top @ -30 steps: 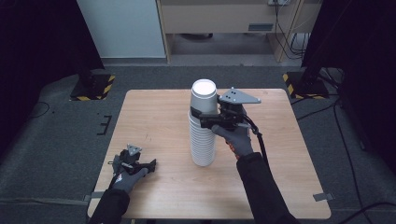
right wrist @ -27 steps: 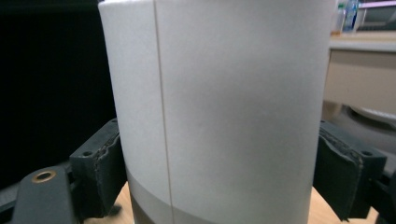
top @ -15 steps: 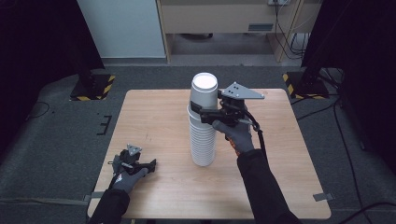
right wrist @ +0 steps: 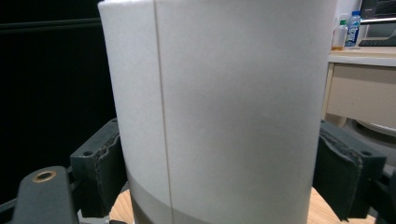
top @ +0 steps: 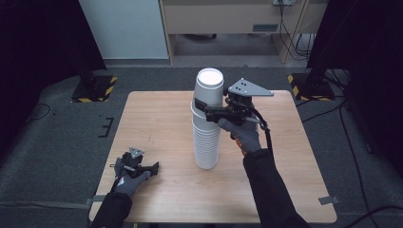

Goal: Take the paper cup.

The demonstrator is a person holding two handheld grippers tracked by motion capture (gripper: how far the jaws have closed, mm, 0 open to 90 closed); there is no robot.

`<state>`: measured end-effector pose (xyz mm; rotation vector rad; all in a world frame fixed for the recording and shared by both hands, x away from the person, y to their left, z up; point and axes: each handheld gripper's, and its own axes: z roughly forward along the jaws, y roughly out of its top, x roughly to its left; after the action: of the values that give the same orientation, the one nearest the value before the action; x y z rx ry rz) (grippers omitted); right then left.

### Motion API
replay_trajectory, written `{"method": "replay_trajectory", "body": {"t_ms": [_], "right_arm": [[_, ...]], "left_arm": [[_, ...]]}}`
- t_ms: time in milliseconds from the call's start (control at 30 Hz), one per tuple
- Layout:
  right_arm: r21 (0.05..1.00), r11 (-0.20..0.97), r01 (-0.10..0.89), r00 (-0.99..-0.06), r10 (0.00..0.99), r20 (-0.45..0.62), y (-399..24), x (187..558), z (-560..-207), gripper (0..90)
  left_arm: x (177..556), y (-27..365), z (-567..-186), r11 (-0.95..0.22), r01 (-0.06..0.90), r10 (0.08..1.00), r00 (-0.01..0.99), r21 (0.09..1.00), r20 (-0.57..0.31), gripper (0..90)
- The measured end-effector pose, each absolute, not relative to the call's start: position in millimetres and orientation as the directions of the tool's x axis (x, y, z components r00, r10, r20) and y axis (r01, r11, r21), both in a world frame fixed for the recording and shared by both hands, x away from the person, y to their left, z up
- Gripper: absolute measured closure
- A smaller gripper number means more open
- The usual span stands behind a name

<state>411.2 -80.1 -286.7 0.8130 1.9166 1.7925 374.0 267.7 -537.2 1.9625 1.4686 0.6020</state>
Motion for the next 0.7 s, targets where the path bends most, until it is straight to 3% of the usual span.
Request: {"method": "replay_trajectory", "body": {"t_ms": [700], "right_arm": [[0.992,-0.046,0.115,-0.769,0.629,0.118,-83.6,407.4,-265.9,15.8]], "left_arm": [[374.1,267.7,-537.2,-0.202,0.683,0.959,0.282,0.702,0.002,0.5]]}}
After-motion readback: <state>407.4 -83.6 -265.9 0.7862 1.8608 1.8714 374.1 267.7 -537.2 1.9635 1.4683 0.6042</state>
